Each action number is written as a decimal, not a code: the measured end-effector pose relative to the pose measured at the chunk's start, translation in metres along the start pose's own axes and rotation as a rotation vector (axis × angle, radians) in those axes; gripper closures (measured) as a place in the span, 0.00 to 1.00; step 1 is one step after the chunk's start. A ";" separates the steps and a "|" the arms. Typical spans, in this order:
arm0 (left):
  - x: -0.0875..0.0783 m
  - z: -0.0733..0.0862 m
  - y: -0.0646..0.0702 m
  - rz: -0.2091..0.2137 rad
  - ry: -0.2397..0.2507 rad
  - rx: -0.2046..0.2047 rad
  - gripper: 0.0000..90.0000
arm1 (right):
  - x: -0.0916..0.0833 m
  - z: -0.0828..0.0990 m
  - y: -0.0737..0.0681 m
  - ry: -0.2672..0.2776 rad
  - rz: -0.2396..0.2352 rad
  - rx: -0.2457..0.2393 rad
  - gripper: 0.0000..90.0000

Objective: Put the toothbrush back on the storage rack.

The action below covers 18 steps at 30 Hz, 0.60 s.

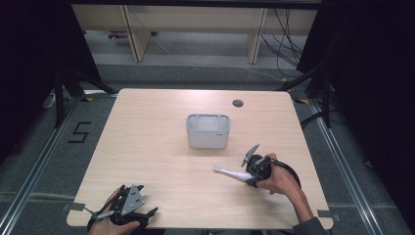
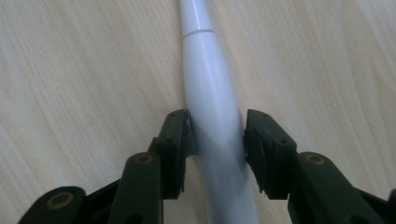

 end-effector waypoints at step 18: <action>0.001 0.000 0.001 -0.007 -0.005 0.004 0.17 | 0.007 -0.009 0.006 -0.139 -0.037 0.049 0.72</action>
Point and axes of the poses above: each handheld gripper's, and its own axes: x roughly forward along the jaws, z roughly out of its underside, y roughly to its right, the point moved 1 cm from there along x, roughly forward along the jaws, and after that the axes turned 15 degrees about y, right-handed, at the moved point
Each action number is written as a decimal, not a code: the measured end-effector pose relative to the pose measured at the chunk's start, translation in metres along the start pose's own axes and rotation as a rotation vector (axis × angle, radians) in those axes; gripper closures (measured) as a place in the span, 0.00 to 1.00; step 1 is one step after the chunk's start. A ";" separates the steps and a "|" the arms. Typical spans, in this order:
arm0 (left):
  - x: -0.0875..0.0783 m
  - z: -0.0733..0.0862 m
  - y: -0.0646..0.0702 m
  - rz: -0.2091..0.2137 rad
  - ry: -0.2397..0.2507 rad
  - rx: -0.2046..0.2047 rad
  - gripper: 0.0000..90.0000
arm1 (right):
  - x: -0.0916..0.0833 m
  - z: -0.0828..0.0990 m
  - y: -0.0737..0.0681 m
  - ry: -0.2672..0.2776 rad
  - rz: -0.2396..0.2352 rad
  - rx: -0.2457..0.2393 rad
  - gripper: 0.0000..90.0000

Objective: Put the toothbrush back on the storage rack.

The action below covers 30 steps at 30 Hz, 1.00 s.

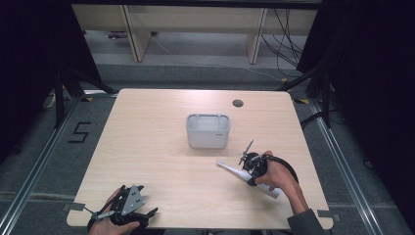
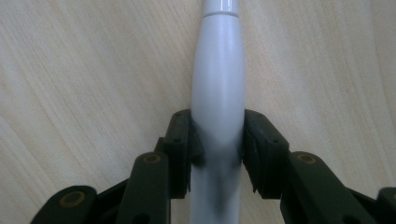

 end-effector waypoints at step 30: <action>-0.001 -0.002 0.000 0.007 -0.001 0.014 0.17 | -0.012 0.006 -0.005 0.063 0.013 0.014 0.74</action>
Point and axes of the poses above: each handheld gripper's, and its own axes: x roughly forward along the jaws, z roughly out of its underside, y roughly to its right, the point moved 1 cm from there along x, roughly forward along the jaws, and after that the axes turned 15 degrees about y, right-handed, at the moved point
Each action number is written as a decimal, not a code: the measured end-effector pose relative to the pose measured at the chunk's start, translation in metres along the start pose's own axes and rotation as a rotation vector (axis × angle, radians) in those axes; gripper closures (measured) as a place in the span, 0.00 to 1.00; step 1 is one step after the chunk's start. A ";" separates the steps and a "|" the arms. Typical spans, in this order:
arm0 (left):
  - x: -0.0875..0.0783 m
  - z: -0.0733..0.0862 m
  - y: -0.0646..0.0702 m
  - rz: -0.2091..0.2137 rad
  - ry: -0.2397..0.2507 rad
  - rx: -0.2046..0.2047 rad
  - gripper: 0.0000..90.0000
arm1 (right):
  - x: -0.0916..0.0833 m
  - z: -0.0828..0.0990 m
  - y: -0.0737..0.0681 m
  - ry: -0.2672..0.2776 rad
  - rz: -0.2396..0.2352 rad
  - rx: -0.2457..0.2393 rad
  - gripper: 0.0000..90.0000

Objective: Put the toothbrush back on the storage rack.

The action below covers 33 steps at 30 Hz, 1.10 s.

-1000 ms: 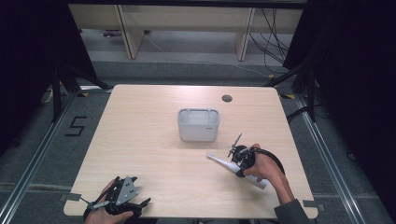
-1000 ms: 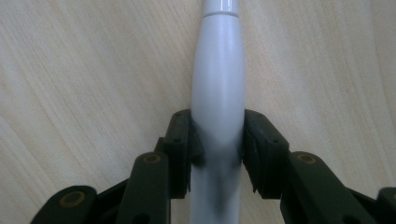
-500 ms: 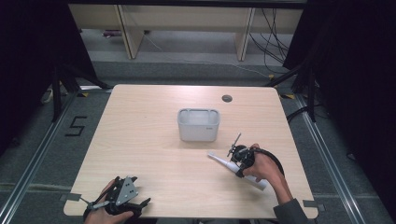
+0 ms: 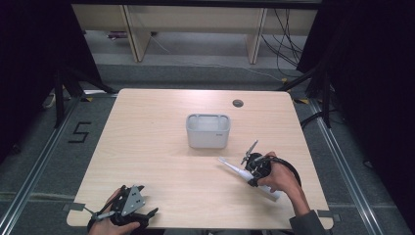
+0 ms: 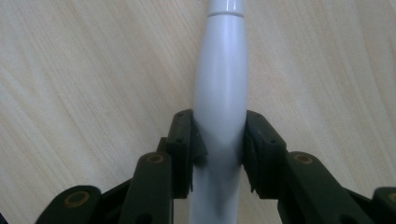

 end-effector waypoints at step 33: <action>-0.001 -0.001 0.000 0.005 0.006 -0.005 0.17 | -0.041 -0.010 -0.003 0.391 0.026 0.052 0.74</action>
Point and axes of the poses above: each handheld gripper's, and its own axes: x roughly forward along the jaws, z roughly out of its underside, y roughly to its right, the point moved 1 cm from there along x, roughly forward along the jaws, and after that the axes turned 15 degrees about y, right-handed, at the moved point
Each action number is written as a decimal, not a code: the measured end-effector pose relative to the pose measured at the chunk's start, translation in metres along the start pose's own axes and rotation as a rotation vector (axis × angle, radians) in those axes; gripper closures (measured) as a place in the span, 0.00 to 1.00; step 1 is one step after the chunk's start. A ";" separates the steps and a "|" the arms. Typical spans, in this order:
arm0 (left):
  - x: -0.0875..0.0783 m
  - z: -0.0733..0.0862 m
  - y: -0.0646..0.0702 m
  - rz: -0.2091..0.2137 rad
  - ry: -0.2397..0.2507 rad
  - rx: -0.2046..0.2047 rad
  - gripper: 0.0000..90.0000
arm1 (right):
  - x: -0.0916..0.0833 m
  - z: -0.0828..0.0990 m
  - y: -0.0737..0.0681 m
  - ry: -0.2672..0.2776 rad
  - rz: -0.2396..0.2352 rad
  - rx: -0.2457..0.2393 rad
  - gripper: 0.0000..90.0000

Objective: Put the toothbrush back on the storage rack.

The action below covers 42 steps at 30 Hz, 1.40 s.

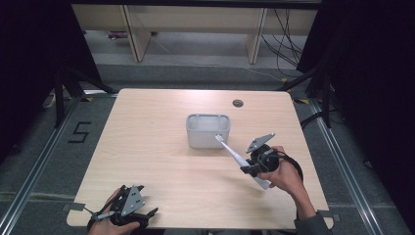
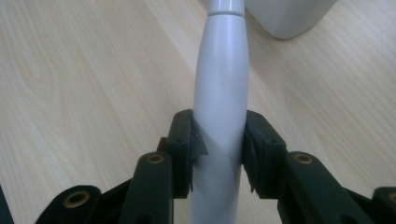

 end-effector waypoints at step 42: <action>-0.002 -0.001 -0.002 -0.022 0.031 -0.020 0.17 | -0.007 -0.053 0.009 0.422 0.003 0.050 0.74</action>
Point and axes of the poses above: each handheld gripper's, and its own axes: x roughly forward along the jaws, z roughly out of its underside, y roughly to its right, the point moved 1 cm from there along x, roughly forward along the jaws, and after that the axes turned 15 degrees about y, right-handed, at the moved point
